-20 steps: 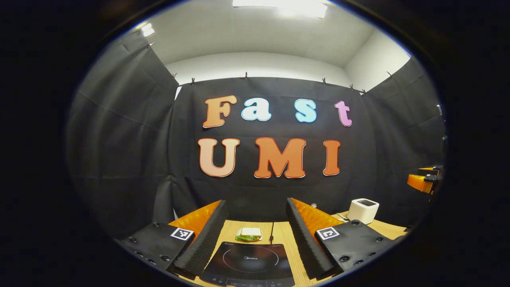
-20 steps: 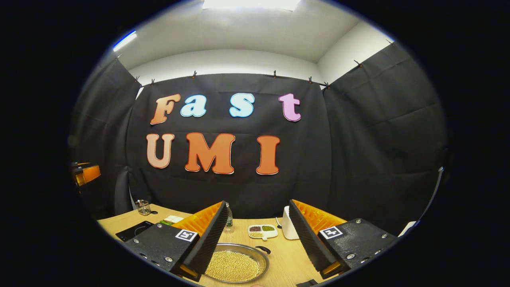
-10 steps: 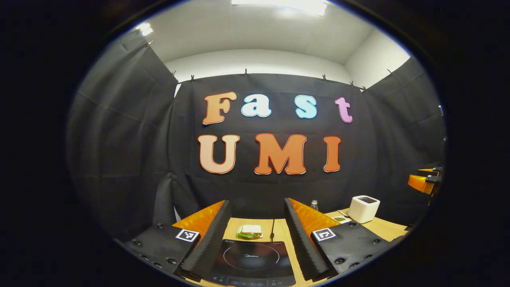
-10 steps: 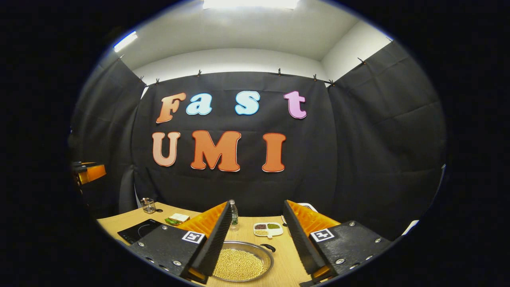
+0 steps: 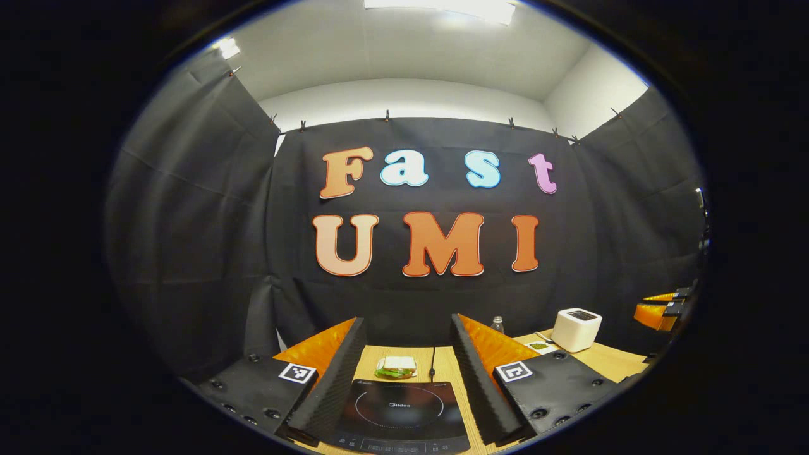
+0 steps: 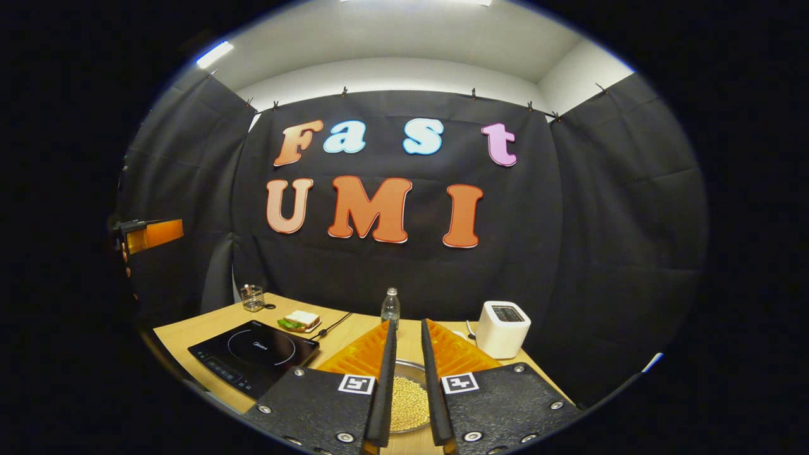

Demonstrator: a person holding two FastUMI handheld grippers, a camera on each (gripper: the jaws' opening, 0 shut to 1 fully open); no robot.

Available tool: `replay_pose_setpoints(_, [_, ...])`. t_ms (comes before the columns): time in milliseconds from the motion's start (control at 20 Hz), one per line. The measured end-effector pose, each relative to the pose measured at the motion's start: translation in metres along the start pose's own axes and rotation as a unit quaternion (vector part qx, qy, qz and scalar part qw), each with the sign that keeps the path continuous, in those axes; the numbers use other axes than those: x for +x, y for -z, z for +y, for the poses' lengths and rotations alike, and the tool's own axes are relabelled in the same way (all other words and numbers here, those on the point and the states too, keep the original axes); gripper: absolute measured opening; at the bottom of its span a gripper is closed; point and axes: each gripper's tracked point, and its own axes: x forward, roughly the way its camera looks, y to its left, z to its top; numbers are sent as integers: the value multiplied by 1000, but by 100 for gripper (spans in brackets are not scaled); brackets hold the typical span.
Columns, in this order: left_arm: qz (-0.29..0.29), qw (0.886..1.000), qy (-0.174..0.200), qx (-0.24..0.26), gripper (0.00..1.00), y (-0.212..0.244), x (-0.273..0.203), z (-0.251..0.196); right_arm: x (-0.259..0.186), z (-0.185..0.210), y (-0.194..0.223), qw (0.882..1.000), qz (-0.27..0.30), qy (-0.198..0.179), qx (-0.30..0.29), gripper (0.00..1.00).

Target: First push the handle of the pot to place it horizontally, then grasp the pot with both hands and set it on the induction cooktop.

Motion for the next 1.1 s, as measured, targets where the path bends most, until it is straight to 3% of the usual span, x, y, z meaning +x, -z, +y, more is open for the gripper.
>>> replay_pose_setpoints(350, [7, 1000, -5, -1, 87, 11, 2, 8, 7, 38, 58, 996, 73, -40, -12, 6])
replay_pose_setpoints(550, [13, 1000, -7, 0, 87, 19, 3, 10, 5, 76, 89, 988, 121, -90, -10, 5])
replay_pose_setpoints(800, [9, 1000, -10, 3, 87, 21, 0, 13, -1, 106, 132, 976, 174, -127, -25, 5])
replay_pose_setpoints(900, [9, 1000, -11, 1, 96, 22, 0, 14, -4, 116, 148, 971, 194, -139, -28, 5])
replay_pose_setpoints(1100, [12, 1000, -15, -2, 98, 27, 2, 18, -11, 129, 177, 961, 228, -152, -38, 5])
